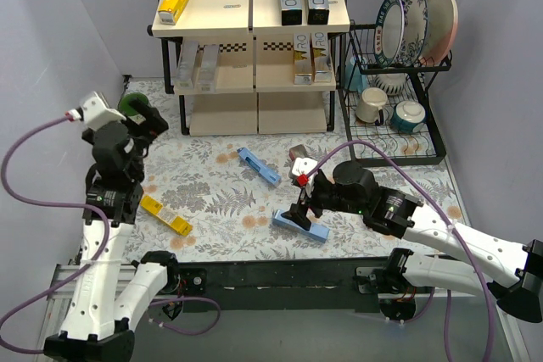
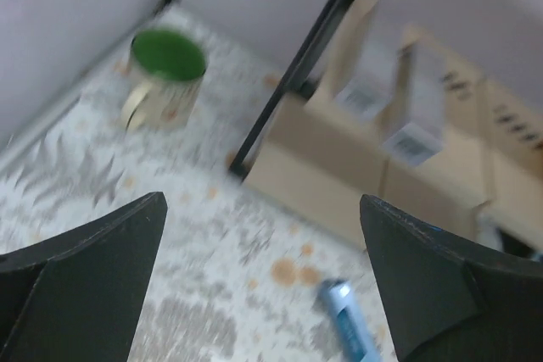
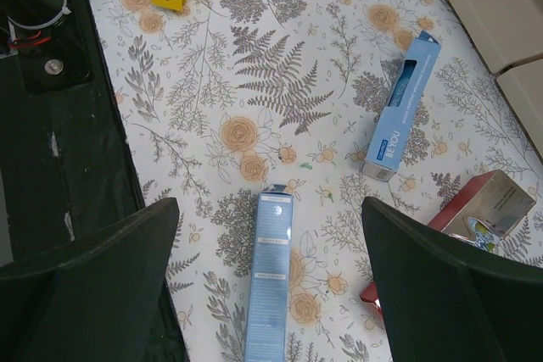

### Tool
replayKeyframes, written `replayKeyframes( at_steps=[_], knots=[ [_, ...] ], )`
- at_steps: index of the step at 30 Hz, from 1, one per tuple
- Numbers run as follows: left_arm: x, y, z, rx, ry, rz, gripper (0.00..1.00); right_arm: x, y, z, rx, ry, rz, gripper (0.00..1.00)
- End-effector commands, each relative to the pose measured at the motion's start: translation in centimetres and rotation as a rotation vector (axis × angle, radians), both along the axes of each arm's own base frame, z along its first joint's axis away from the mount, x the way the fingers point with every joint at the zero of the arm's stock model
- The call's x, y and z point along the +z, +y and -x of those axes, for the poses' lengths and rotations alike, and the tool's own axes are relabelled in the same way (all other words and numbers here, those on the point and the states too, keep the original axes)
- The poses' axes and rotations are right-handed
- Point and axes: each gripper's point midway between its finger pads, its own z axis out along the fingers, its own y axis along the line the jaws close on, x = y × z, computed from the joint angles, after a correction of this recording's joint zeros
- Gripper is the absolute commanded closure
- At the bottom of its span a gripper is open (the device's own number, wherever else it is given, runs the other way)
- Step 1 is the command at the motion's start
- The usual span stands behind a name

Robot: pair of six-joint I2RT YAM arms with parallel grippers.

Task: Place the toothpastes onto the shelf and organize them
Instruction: Pick up the toothpaste from the center of the board.

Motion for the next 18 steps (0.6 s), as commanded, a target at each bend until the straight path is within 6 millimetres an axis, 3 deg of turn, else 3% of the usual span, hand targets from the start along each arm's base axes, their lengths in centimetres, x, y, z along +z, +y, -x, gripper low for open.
replayKeyframes(
  at_steps=[1,4,10,18],
  knots=[
    [-10.2,1.9,2.8,0.183,0.252,0.126,0.02,0.5,0.2,0.0,-0.002,0.001,-0.030,0.04],
    [-15.5,2.1,4.6,0.266,0.379,0.218,0.02,0.1,0.1,-0.1,-0.007,0.003,-0.023,0.04],
    [-23.2,2.4,7.7,0.441,0.595,0.326,0.02,-0.3,-0.1,-0.2,-0.018,0.006,-0.015,0.04],
    [-29.3,3.2,9.5,0.608,0.742,0.338,0.02,-0.8,-0.3,-0.4,-0.034,0.007,-0.003,0.04]
  ],
)
